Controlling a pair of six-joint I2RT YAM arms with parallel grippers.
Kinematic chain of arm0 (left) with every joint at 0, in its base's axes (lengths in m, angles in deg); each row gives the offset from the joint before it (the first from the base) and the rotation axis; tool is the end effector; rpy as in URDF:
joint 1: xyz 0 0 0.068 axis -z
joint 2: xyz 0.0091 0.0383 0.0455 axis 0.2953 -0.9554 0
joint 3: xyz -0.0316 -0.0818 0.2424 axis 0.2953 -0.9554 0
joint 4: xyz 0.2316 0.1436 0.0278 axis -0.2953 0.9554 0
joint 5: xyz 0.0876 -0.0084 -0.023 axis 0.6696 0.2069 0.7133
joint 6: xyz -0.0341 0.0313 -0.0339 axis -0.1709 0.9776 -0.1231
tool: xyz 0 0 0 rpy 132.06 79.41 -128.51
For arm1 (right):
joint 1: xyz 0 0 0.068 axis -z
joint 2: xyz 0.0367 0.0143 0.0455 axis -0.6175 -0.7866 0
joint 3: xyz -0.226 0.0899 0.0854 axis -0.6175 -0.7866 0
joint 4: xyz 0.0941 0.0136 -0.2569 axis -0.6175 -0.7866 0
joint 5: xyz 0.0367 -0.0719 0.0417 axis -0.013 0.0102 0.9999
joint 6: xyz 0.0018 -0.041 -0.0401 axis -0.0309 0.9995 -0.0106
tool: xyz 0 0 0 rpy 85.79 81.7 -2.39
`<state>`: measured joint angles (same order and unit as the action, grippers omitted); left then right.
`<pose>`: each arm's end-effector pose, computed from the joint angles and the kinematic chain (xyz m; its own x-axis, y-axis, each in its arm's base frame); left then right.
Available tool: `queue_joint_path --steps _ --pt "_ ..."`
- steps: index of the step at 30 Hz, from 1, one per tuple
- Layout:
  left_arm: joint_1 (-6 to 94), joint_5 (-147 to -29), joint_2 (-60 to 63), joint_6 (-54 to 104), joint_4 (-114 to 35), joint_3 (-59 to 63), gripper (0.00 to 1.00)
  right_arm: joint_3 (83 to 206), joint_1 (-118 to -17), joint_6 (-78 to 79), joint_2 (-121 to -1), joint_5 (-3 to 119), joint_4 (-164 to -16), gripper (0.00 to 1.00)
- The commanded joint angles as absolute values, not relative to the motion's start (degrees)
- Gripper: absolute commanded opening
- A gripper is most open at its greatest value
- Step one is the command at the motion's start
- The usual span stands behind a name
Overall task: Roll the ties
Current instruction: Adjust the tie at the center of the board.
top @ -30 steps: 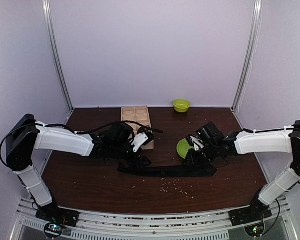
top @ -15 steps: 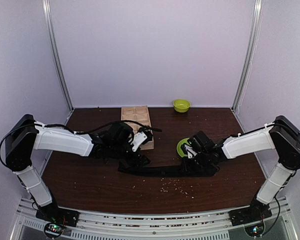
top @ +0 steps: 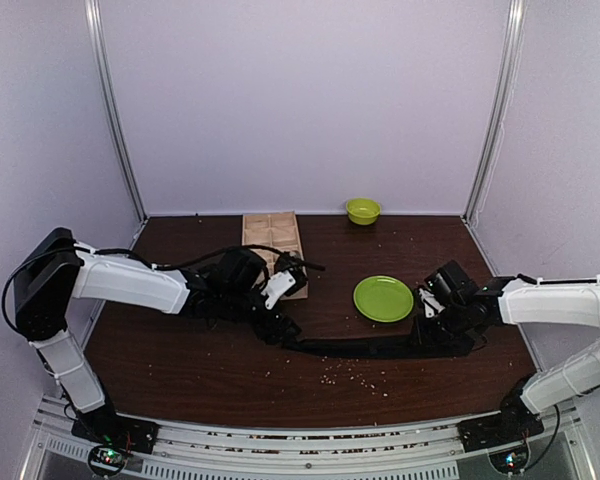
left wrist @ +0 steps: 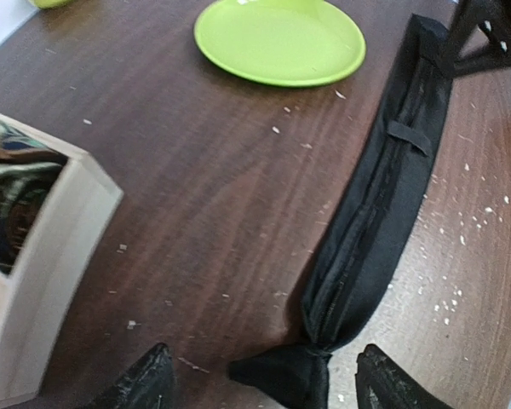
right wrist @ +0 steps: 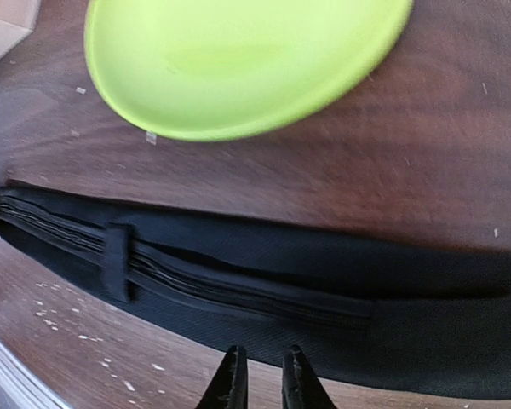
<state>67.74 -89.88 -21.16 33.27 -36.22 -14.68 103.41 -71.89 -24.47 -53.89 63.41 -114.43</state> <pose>0.2288 -0.2892 0.1479 -0.4837 0.5105 -0.7110 0.8166 0.5556 -0.1567 0.1938 0.1408 0.1335 -0.9647 -0.0241 -0.2624 -0.1336 0.9030 0.4083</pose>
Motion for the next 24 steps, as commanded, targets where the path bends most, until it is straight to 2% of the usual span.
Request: queue_joint_path --steps 1,6,11,19,24 --pt "67.8 -96.5 -24.1 35.2 -37.5 -12.5 0.74 107.6 -73.9 -24.5 -54.3 65.7 -113.1 0.16" --pt "68.7 -98.0 -30.0 37.0 -34.7 -6.0 0.7 109.3 -78.0 -26.4 -59.2 67.2 -109.5 0.17" --pt "69.4 -96.4 -35.9 37.8 -30.9 -0.4 0.61 108.6 -78.6 -26.7 -63.1 67.2 -107.2 0.16" --pt "70.5 -98.4 -37.8 36.5 -30.9 -1.6 0.49 104.3 -76.2 -24.5 -66.2 66.3 -106.6 0.15" --pt "72.3 -101.0 -38.7 34.6 -32.9 -3.0 0.43 101.6 -74.8 -22.1 -62.9 64.9 -109.5 0.15"
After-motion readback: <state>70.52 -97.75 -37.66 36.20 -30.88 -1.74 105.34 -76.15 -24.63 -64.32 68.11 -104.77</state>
